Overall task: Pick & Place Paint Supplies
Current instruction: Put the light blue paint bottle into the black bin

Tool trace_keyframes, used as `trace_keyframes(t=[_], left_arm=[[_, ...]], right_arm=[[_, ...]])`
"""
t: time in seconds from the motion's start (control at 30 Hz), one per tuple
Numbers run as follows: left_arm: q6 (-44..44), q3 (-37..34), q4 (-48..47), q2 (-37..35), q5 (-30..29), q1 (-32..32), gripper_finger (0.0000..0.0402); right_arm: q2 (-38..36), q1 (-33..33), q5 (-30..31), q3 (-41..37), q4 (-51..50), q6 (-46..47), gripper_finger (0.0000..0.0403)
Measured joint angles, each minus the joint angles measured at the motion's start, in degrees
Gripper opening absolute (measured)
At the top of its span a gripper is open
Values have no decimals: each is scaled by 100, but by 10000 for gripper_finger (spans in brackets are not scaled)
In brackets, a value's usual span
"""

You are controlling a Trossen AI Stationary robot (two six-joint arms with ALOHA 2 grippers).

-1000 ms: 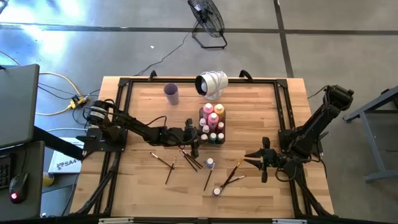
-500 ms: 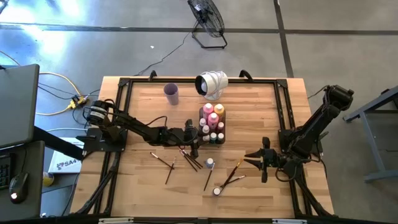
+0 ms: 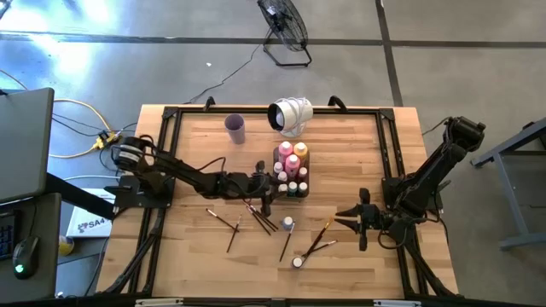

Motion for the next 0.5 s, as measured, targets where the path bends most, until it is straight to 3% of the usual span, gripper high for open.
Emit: trace_keyframes(t=[0.2, 0.5], left_arm=[[50, 0, -527, -328, 385, -2, 144], [-146, 0, -1113, -693, 380, 0, 145]], right_arm=[[0, 0, -71, 0, -2, -2, 64], [0, 0, -60, 0, -4, -20, 64]])
